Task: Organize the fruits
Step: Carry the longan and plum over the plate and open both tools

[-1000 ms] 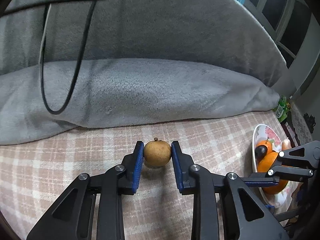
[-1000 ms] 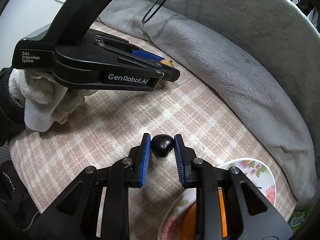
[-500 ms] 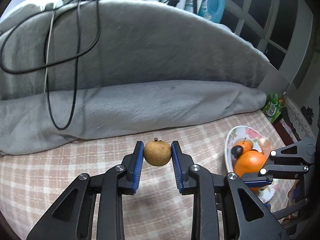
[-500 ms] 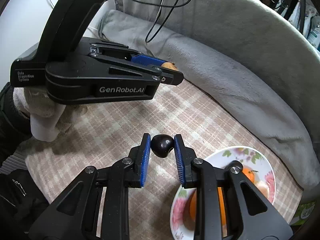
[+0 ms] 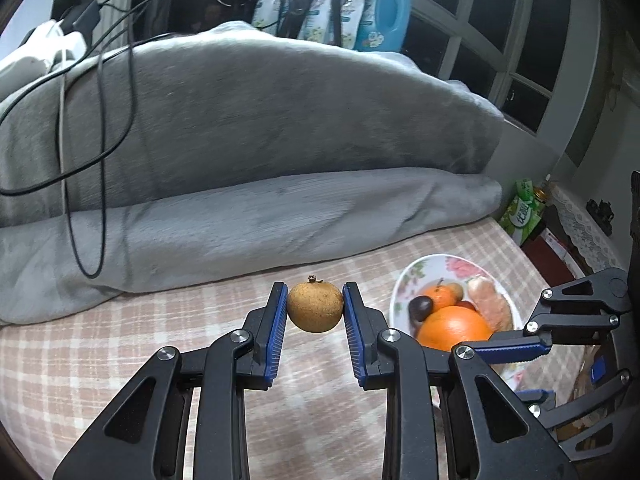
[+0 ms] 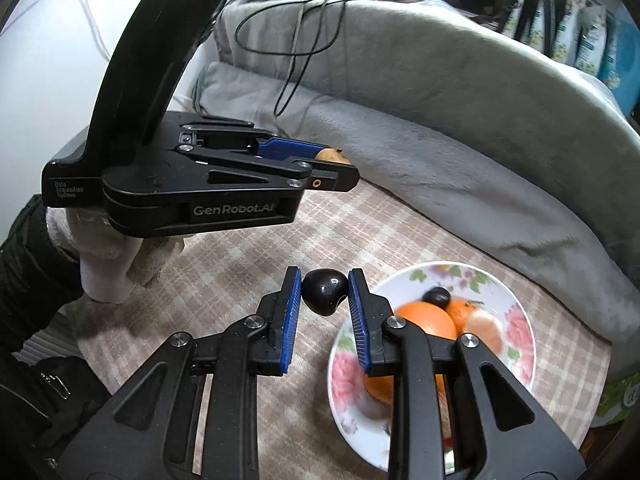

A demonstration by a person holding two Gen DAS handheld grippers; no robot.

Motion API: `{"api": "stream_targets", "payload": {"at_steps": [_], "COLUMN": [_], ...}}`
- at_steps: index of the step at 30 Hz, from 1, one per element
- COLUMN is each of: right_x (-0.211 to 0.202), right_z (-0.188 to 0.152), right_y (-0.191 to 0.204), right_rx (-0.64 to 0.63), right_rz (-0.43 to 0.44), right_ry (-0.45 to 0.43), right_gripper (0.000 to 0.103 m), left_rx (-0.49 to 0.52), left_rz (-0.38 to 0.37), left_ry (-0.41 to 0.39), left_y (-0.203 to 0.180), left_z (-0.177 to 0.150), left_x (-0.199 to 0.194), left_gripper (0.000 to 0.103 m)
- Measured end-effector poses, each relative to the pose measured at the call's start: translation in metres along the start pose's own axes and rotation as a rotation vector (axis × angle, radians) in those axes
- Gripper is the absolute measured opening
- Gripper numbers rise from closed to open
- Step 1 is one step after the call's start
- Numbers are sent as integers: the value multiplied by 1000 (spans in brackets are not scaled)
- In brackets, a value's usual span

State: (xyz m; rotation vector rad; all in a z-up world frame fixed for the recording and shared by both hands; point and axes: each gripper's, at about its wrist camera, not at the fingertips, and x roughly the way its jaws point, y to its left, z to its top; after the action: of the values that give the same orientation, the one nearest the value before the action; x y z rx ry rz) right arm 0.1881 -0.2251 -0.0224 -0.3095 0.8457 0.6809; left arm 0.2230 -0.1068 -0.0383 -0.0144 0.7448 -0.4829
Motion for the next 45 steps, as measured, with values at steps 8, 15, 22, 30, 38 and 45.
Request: {"api": "stream_targets", "payload": {"at_steps": [8, 15, 22, 30, 38, 45], "right_x": [-26, -47, -58, -60, -53, -50], "right_z": [-24, -51, -72, -85, -95, -99], "right_y": [-28, -51, -67, -86, -92, -104], "right_rx": [97, 176, 237, 283, 301, 324], "right_rz": [-22, -58, -80, -102, -99, -104], "right_ry": [-44, -61, -66, -64, -54, -64], "right_gripper": [25, 25, 25, 25, 25, 25], "left_rx": [27, 40, 48, 58, 66, 73], "left_rz": [-41, -77, -101, -115, -127, -132], "left_ry": [1, 25, 55, 80, 103, 114], "left_y": [-25, -42, -52, -60, -65, -69], "left_z": [4, 7, 11, 15, 16, 18], "left_x": [4, 18, 33, 48, 60, 66], "left_gripper": [26, 26, 26, 26, 26, 26]}}
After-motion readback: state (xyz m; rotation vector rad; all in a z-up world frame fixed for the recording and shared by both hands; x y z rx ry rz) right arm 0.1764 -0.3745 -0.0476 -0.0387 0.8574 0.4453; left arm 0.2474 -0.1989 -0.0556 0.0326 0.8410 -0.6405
